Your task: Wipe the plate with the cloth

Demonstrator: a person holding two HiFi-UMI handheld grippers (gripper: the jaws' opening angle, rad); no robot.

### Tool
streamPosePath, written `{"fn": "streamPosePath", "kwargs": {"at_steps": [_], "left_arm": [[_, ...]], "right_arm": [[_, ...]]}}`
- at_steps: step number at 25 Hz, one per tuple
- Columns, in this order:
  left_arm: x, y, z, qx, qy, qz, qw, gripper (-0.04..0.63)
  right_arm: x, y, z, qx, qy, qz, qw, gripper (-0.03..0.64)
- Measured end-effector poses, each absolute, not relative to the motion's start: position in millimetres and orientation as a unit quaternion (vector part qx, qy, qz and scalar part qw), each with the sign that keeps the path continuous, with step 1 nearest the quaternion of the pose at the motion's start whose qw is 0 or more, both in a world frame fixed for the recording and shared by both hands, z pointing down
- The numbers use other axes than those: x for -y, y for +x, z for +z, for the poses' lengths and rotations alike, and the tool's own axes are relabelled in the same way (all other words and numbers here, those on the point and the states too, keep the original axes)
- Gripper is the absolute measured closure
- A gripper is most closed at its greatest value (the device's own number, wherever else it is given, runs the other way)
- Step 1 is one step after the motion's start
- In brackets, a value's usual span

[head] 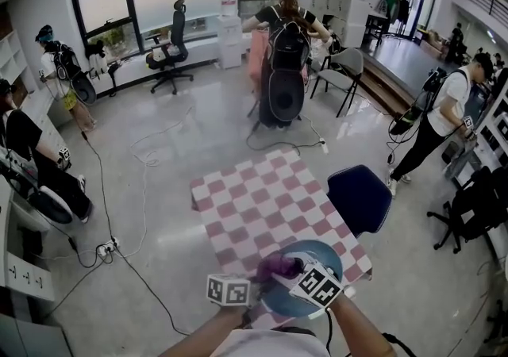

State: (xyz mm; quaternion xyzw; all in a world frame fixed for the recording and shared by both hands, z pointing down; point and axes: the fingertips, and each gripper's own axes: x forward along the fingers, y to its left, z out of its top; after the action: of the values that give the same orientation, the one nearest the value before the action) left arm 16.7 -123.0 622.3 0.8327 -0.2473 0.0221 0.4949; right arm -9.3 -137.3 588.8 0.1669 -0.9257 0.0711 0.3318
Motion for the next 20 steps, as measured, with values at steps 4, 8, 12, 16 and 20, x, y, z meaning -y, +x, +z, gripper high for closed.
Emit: {"fn": "streamPosePath", "kwargs": {"at_steps": [4, 8, 12, 16, 20], "left_arm": [[115.5, 13.8, 623.2, 0.246, 0.831, 0.018, 0.498, 0.555], [112.1, 8.4, 628.0, 0.257, 0.825, 0.012, 0.502, 0.555], [103.9, 1.3, 634.9, 0.272, 0.815, -0.001, 0.512, 0.555], [102.2, -8.2, 638.8, 0.287, 0.808, -0.009, 0.514, 0.555], [104.1, -16.7, 638.0, 0.297, 0.804, -0.019, 0.514, 0.555]], "right_arm": [[127.0, -16.0, 585.1, 0.937, 0.135, 0.092, 0.31, 0.462], [139.4, -9.8, 590.2, 0.926, 0.177, 0.078, 0.324, 0.46], [162.5, 16.9, 595.1, 0.905, 0.245, 0.087, 0.337, 0.462], [174.5, 50.2, 602.7, 0.881, 0.291, 0.106, 0.358, 0.462], [172.4, 74.3, 612.2, 0.866, 0.315, 0.125, 0.368, 0.463]]}}
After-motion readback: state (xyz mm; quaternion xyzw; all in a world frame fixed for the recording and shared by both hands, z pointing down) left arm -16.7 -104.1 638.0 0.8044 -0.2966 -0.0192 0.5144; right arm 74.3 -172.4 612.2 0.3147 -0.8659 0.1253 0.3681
